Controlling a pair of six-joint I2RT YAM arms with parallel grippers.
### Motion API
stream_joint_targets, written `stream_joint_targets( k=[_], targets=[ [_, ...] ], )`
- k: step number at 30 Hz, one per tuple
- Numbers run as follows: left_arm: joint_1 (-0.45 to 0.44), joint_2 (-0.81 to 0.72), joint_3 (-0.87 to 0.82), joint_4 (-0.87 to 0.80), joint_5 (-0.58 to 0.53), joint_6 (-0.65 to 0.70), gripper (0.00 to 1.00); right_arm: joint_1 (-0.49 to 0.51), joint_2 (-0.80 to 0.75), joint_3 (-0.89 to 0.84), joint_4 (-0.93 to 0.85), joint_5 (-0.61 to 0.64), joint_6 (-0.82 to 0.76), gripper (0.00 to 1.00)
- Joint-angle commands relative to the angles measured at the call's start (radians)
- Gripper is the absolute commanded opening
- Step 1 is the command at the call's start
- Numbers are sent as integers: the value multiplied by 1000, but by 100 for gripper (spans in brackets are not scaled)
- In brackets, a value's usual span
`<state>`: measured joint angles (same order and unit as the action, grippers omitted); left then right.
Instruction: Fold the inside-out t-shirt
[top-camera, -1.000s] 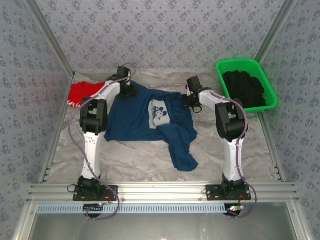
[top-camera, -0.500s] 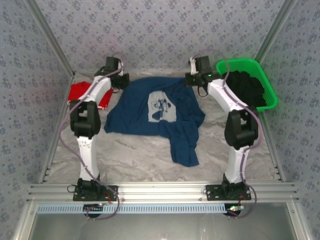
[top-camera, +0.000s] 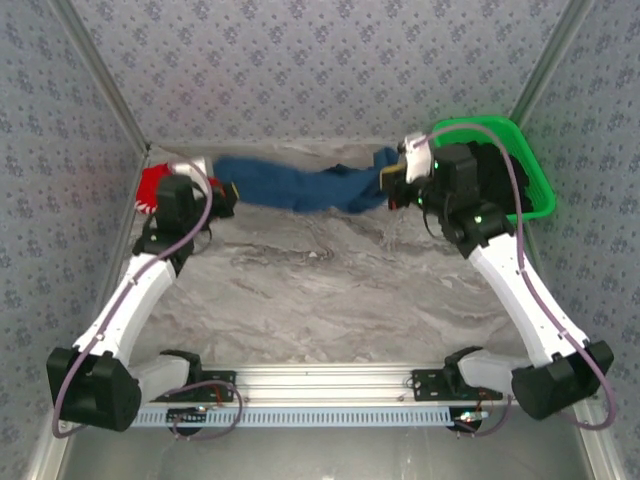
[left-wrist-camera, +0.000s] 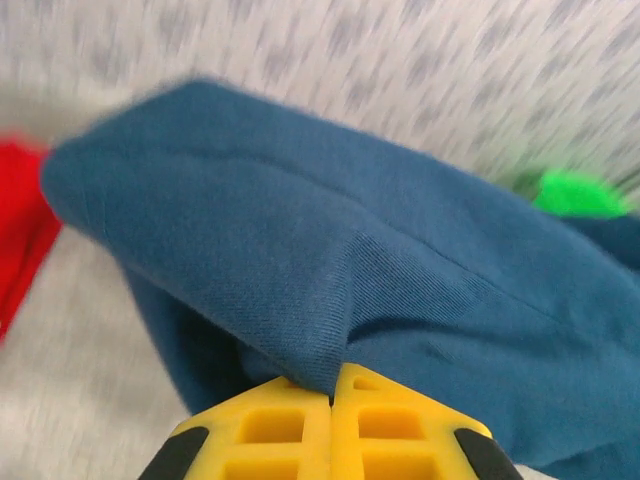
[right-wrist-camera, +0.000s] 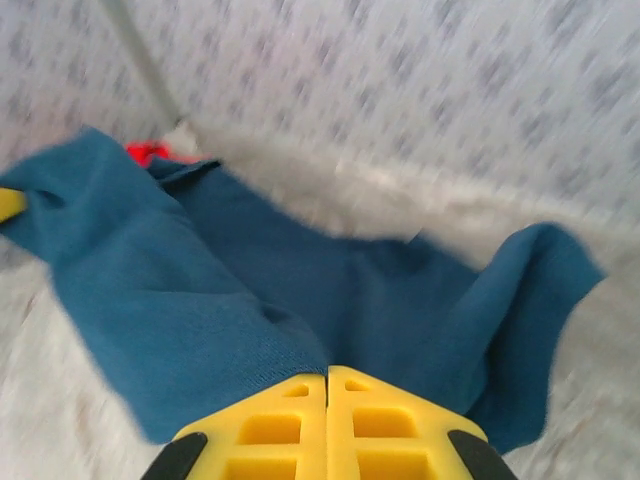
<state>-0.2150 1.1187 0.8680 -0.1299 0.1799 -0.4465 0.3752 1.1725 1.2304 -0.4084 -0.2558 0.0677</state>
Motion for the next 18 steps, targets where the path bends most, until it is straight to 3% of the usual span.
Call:
stream_joint_targets(
  k=[1, 5, 10, 15, 17, 18],
  targets=[
    [-16, -64, -123, -103, -81, 14, 0, 15, -86, -102, -139, -157, 60, 0],
    [-20, -47, -204, -85, -109, -11, 5, 52, -128, -198, -66, -219, 96, 0],
    [-47, -12, -173, -122, -198, -41, 45, 106, 6, -228, 58, -241, 136, 0],
    [-192, -85, -160, -116, -319, 2, 66, 148, 176, -175, 110, -246, 163, 0],
    [-268, -99, -175, -45, -277, 33, 71, 147, 223, -153, 79, -266, 157, 0],
    [-307, -91, -186, 20, -203, 49, 71, 145, 237, -147, 67, -273, 159, 0]
  ],
)
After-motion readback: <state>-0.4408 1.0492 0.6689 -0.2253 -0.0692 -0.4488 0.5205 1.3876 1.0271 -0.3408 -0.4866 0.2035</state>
